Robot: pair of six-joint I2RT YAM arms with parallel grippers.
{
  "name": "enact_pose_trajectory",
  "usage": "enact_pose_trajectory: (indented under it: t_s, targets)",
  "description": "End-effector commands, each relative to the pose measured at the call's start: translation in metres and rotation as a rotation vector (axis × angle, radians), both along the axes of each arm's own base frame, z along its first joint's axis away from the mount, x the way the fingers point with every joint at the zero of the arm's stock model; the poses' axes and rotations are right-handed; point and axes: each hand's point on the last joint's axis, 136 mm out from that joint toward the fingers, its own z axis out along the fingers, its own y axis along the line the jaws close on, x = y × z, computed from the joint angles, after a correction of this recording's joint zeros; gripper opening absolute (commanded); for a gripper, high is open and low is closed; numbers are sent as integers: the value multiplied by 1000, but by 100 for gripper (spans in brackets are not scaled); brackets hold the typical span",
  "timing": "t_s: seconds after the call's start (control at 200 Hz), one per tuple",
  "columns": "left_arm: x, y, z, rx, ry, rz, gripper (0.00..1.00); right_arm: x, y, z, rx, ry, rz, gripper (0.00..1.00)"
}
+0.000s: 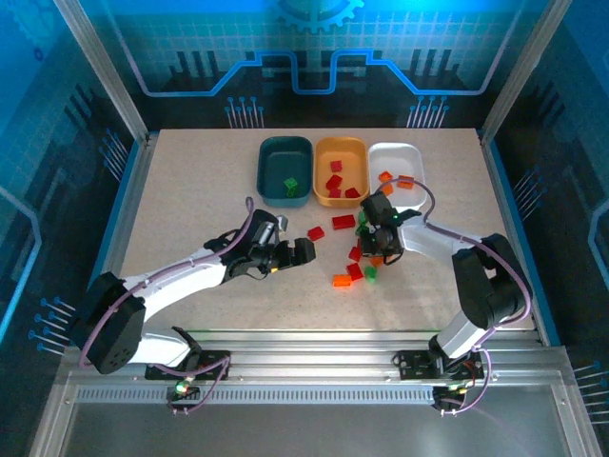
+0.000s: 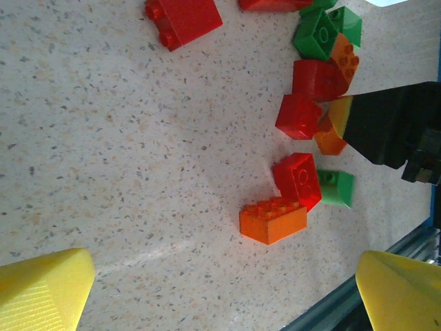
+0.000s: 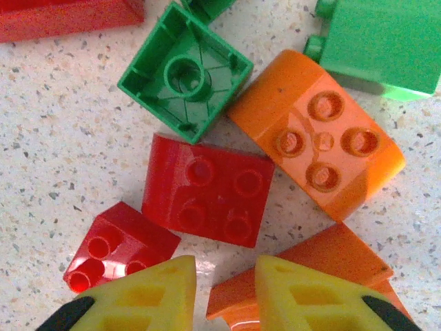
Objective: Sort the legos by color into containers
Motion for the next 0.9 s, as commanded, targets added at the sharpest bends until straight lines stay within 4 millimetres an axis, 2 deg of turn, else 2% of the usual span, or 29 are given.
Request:
enact_pose_trajectory:
  t_s: [0.0,0.135,0.27,0.285,0.34,0.445,0.61,0.74,0.895]
  targets:
    - [4,5,23,25,-73,2,99,-7,3,13,46,-16,5,29]
    - [8,16,27,43,-101,29,99,-11,-1,21,23,-22,5,31]
    - [8,18,29,37,-96,34,99,-32,-9,26,-18,-17,-39,51]
    - [8,18,28,37,-96,34,99,-41,-14,20,-34,3,-47,54]
    - [7,19,27,34,-91,36,99,-57,-22,18,-49,20,-97,61]
    - [4,20,22,37,-83,35,99,-83,-20,10,-14,46,-124,64]
    - [3,21,20,40,-84,34,99,-116,-38,-7,-53,67,-218,66]
    - [4,21,19,36,-85,38,99,-122,-39,-14,-41,70,-218,65]
    - [4,20,17,32,-83,37,99,-109,-28,-21,7,46,-188,59]
